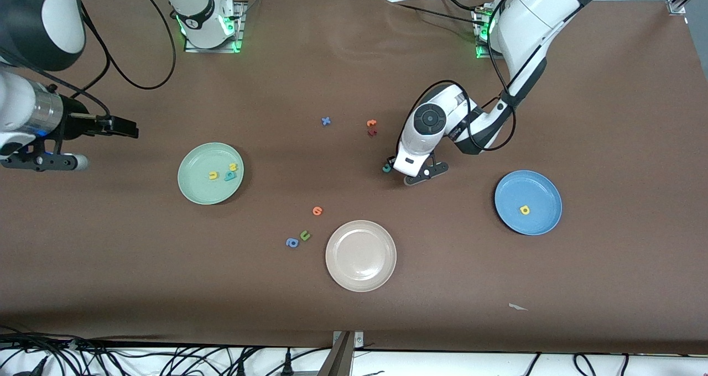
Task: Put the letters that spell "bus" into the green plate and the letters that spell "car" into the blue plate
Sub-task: 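Grasp a teal letter with the left gripper while the right gripper retracts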
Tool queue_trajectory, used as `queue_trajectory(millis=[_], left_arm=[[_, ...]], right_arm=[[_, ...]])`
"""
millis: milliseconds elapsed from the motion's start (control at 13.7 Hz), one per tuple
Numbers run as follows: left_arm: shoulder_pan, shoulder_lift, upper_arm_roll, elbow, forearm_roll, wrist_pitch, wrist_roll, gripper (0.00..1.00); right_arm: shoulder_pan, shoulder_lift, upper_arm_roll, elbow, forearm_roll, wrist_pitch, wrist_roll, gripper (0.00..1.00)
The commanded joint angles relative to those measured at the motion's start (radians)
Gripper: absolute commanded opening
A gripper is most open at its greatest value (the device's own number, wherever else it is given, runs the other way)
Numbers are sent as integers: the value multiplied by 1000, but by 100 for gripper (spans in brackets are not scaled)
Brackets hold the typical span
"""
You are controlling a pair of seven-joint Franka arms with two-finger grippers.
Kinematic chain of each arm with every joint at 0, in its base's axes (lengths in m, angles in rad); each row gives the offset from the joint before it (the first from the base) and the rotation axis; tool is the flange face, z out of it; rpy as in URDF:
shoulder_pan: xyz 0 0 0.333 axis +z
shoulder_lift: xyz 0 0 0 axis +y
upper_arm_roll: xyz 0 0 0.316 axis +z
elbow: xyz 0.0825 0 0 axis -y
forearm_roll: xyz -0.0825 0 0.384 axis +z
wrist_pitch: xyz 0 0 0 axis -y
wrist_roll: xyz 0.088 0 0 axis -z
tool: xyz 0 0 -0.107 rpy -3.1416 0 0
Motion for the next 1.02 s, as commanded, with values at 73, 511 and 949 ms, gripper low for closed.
queue_trajectory(millis=[73, 511, 949], left_arm=[[-2, 11, 18, 21, 65, -20, -16, 43], [-3, 16, 22, 22, 78, -20, -19, 33], [-8, 16, 23, 22, 78, -18, -26, 16]], right_arm=[[-4, -121, 102, -10, -113, -42, -5, 100], [-553, -243, 662, -177, -172, 70, 88, 100], [-664, -206, 671, -134, -64, 79, 78, 100]])
